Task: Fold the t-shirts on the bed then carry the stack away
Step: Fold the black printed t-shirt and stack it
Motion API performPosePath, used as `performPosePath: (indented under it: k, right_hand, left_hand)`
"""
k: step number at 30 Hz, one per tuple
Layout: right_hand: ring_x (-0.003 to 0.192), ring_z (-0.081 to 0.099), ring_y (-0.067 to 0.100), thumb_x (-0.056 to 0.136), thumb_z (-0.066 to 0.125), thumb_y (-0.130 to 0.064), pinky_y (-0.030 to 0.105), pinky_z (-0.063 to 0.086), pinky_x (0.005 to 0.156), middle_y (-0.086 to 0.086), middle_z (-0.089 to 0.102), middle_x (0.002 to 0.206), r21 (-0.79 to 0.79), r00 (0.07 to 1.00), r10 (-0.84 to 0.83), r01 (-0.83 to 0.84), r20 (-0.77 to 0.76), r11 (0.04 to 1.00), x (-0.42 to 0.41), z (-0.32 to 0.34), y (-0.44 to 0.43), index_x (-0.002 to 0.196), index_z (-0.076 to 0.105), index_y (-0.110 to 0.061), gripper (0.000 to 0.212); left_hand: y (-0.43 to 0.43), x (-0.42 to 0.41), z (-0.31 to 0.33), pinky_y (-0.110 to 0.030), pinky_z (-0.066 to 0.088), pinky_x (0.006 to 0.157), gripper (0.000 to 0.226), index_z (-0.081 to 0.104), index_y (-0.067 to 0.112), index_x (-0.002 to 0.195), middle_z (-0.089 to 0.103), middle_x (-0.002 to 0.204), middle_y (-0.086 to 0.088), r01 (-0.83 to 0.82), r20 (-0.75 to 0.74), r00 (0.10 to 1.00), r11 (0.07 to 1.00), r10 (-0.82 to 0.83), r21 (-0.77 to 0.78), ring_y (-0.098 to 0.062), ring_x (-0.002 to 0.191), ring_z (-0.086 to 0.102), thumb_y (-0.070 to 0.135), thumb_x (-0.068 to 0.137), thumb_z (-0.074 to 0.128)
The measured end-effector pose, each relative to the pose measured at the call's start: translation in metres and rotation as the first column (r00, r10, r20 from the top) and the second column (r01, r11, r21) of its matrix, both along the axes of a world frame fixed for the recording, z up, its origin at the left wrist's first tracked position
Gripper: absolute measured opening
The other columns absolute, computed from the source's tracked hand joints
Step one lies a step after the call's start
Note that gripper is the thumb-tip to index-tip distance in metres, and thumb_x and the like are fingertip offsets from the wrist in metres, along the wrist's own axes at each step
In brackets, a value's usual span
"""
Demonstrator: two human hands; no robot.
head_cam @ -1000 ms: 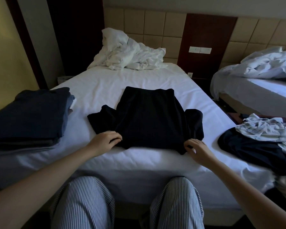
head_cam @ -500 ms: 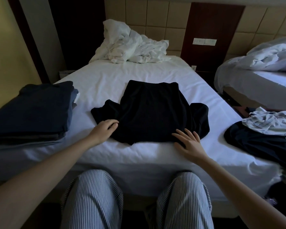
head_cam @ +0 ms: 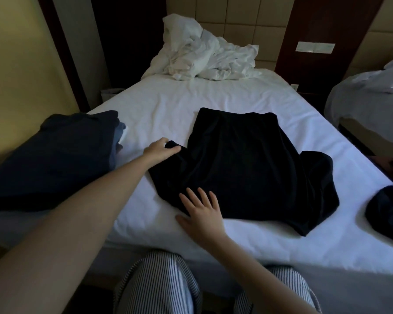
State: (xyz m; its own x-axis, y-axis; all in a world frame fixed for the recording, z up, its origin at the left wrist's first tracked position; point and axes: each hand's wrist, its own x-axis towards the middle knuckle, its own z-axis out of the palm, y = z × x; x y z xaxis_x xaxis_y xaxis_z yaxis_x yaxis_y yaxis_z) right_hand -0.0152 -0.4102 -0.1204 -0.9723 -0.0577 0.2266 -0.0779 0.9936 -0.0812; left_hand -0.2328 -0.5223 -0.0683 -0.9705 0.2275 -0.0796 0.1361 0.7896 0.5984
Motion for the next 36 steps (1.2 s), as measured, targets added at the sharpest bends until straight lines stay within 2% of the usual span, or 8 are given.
performPosePath:
  k: [4,9,13,16,26,29,32,36]
  right_hand:
    - [0.101,0.067,0.021,0.077,0.037,-0.036,0.041,0.052,0.086,-0.009,0.070,0.107,-0.015,0.997,0.003,-0.004,-0.079,1.000,-0.014,-0.003,0.000,0.099,0.073,-0.032,0.042]
    - [0.103,0.066,0.022,0.083,0.040,-0.029,0.043,0.052,0.086,-0.005,0.069,0.111,-0.051,0.925,0.081,-0.107,-0.370,0.993,-0.016,-0.004,-0.001,0.109,0.071,-0.023,0.040]
    - [0.096,0.069,0.020,0.082,0.036,-0.033,0.037,0.055,0.078,-0.009,0.071,0.104,-0.009,0.960,0.113,-0.119,-0.256,0.993,-0.018,-0.006,-0.011,0.105,0.072,-0.027,0.042]
    - [0.107,0.064,0.025,0.083,0.037,-0.034,0.042,0.051,0.087,-0.005,0.068,0.114,0.050,0.983,0.108,-0.101,-0.148,0.994,-0.014,-0.017,-0.014,0.114,0.068,-0.026,0.044]
    - [0.104,0.065,0.030,0.084,0.036,-0.037,0.046,0.052,0.084,-0.003,0.070,0.109,0.052,0.994,-0.011,0.017,-0.108,0.998,-0.006,-0.004,-0.015,0.107,0.071,-0.027,0.044]
    - [0.114,0.058,0.035,0.085,0.036,-0.044,0.054,0.044,0.093,0.001,0.064,0.122,0.061,0.986,0.002,0.008,-0.165,0.998,0.003,-0.005,-0.004,0.121,0.063,-0.026,0.049]
    - [0.113,0.059,0.033,0.085,0.033,-0.050,0.053,0.046,0.090,-0.001,0.065,0.121,0.142,0.993,0.066,-0.052,-0.100,0.989,0.011,-0.013,0.007,0.119,0.064,-0.029,0.051]
    - [0.111,0.061,0.034,0.092,0.020,-0.054,0.052,0.049,0.086,-0.001,0.064,0.122,0.188,0.995,0.103,-0.101,-0.002,0.977,0.015,-0.016,0.011,0.119,0.064,-0.030,0.057]
  left_hand:
    - [0.007,-0.011,-0.017,-0.033,0.039,0.083,0.024,0.049,0.019,0.087,0.057,0.094,-0.001,0.143,-0.136,0.980,0.990,-0.143,-0.007,-0.025,0.100,0.057,0.042,0.092,0.051]
    - [-0.023,-0.030,0.003,-0.029,0.032,0.069,0.018,0.046,0.012,0.085,0.052,0.084,-0.009,0.076,-0.321,0.947,0.984,-0.020,0.164,-0.023,0.082,0.050,0.025,0.098,0.046]
    - [-0.050,-0.047,0.006,-0.029,0.037,0.068,0.023,0.057,0.009,0.089,0.055,0.094,-0.009,0.019,-0.013,1.000,1.000,-0.019,0.006,-0.022,0.088,0.052,0.031,0.093,0.056]
    - [-0.065,-0.042,-0.004,-0.030,0.045,0.094,0.047,0.062,0.009,0.111,0.060,0.109,-0.004,0.007,0.334,0.943,1.000,-0.015,0.024,-0.021,0.105,0.057,0.049,0.087,0.060]
    - [-0.060,-0.014,0.013,-0.037,0.043,0.101,0.053,0.055,0.004,0.120,0.056,0.123,-0.009,-0.036,0.459,0.888,0.999,0.039,-0.014,-0.027,0.118,0.052,0.034,0.080,0.073]
    - [-0.066,0.000,0.025,-0.028,0.049,0.079,0.026,0.064,0.009,0.099,0.064,0.107,-0.007,-0.162,0.573,0.819,0.963,0.011,0.213,-0.020,0.098,0.061,0.031,0.086,0.066]
    - [-0.074,0.012,0.028,-0.021,0.053,0.055,0.017,0.063,0.008,0.085,0.066,0.080,-0.005,-0.292,0.595,0.797,0.796,-0.104,0.530,-0.012,0.063,0.067,0.020,0.094,0.054]
    - [-0.064,0.022,0.038,-0.007,0.035,0.034,0.023,0.053,0.008,0.074,0.048,0.069,-0.003,-0.392,0.534,0.845,0.644,-0.030,0.657,-0.002,0.036,0.052,0.008,0.096,0.049]
